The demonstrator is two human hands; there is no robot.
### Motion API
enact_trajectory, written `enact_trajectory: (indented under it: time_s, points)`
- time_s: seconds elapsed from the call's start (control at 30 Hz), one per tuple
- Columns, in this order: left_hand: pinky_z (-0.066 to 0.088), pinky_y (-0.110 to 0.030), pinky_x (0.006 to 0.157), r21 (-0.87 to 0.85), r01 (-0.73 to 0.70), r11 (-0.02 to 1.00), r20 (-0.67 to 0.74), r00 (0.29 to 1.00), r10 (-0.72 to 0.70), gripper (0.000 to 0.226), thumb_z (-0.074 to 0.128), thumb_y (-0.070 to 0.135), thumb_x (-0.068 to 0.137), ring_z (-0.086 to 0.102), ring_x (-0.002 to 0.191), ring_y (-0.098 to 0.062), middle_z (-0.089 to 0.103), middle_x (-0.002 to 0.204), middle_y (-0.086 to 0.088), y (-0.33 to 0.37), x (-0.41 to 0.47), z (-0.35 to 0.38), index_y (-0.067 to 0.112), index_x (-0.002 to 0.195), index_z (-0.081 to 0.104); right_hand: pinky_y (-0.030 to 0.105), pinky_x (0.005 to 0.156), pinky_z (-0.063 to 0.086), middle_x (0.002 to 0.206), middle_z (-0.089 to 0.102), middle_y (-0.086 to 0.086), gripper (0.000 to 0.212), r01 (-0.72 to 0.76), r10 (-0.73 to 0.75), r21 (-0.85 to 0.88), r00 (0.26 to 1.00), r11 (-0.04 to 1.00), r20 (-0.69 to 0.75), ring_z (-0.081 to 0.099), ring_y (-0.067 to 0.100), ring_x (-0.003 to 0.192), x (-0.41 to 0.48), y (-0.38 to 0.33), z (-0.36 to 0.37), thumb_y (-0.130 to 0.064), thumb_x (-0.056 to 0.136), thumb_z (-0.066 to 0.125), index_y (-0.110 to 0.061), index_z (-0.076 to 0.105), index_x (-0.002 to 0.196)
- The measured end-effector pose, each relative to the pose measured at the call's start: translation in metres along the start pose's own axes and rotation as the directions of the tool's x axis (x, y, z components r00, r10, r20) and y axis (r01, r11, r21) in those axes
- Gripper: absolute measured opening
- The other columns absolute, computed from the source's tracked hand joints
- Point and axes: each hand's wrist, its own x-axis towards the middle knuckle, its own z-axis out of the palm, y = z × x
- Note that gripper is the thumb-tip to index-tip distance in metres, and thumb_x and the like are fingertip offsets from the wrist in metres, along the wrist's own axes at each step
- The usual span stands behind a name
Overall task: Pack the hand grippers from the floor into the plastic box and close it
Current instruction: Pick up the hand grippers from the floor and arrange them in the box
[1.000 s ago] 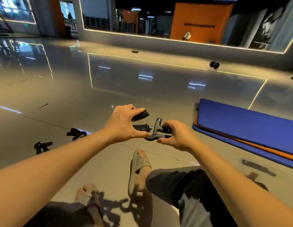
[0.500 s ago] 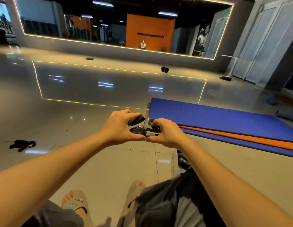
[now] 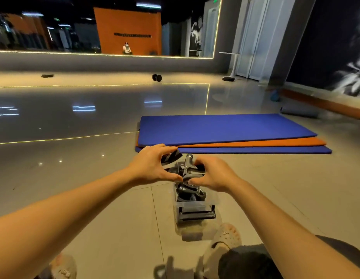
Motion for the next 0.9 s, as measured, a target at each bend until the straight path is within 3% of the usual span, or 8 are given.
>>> enact_trajectory:
  time_s: [0.17,0.27,0.4,0.57,0.67,0.77,0.9]
  points:
    - [0.04,-0.011,0.078,-0.022,0.006,1.0,0.056,0.998,-0.005,0.108,0.062,0.091,0.052,0.053,0.106,-0.003,0.057,0.12,0.017,-0.003,0.033,0.021,0.033,0.143,0.05,0.023,0.071,0.048,0.102,0.061,-0.016,0.051,-0.054,0.054,0.006,0.999,0.999,-0.004,0.059,0.008,0.092,0.014,0.045,0.005,-0.055,0.073,0.082,-0.035,0.059,0.114]
    - [0.037,-0.007,0.075,-0.041,0.008,0.999,0.076,0.997,-0.005,0.106,0.061,0.092,0.051,0.052,0.101,-0.001,0.053,0.116,0.022,-0.019,0.045,0.033,0.034,0.14,0.053,0.033,0.084,0.056,0.114,0.065,-0.011,0.063,-0.108,0.108,-0.006,0.994,0.994,-0.001,0.062,0.013,0.101,0.03,0.066,0.019,-0.055,0.072,0.083,-0.032,0.057,0.124]
    - [0.046,-0.015,0.085,-0.039,0.028,0.999,0.151,0.988,-0.021,0.094,0.071,0.082,0.058,0.054,0.102,0.0,0.057,0.117,0.022,-0.048,0.061,0.049,0.035,0.138,0.053,0.034,0.084,0.056,0.125,0.065,-0.005,0.079,-0.169,0.169,-0.04,0.986,0.985,-0.002,0.063,0.017,0.105,0.054,0.089,0.043,-0.058,0.071,0.083,-0.031,0.047,0.136]
    - [0.05,-0.024,0.089,0.013,0.081,0.997,0.218,0.973,-0.081,0.098,0.074,0.079,0.06,0.054,0.106,-0.006,0.056,0.119,0.017,-0.084,0.083,0.076,0.036,0.144,0.046,0.035,0.075,0.055,0.111,0.066,-0.005,0.078,-0.247,0.248,-0.048,0.969,0.968,0.011,0.064,0.02,0.095,0.088,0.113,0.078,-0.064,0.07,0.081,-0.032,0.042,0.129]
    - [0.052,-0.034,0.094,0.071,0.073,0.995,0.268,0.959,-0.089,0.101,0.071,0.08,0.061,0.053,0.107,-0.008,0.055,0.12,0.014,-0.103,0.087,0.094,0.034,0.147,0.044,0.041,0.081,0.058,0.121,0.065,-0.002,0.092,-0.281,0.283,-0.056,0.958,0.958,0.039,0.065,0.024,0.102,0.108,0.123,0.104,-0.065,0.071,0.079,-0.033,0.031,0.144]
    - [0.05,-0.032,0.094,0.12,0.053,0.991,0.302,0.949,-0.087,0.105,0.064,0.085,0.059,0.052,0.106,-0.008,0.056,0.119,0.014,-0.121,0.095,0.107,0.034,0.148,0.043,0.04,0.088,0.055,0.135,0.061,0.001,0.102,-0.32,0.324,-0.066,0.942,0.945,0.081,0.062,0.027,0.114,0.129,0.133,0.131,-0.064,0.074,0.077,-0.031,0.023,0.153]
    - [0.049,-0.029,0.091,0.117,0.057,0.992,0.314,0.945,-0.091,0.105,0.062,0.086,0.061,0.05,0.103,-0.006,0.053,0.117,0.016,-0.151,0.109,0.127,0.034,0.149,0.04,0.036,0.082,0.049,0.133,0.061,0.001,0.093,-0.383,0.382,-0.004,0.92,0.924,0.087,0.062,0.026,0.114,0.151,0.15,0.172,-0.06,0.076,0.077,-0.031,0.027,0.149]
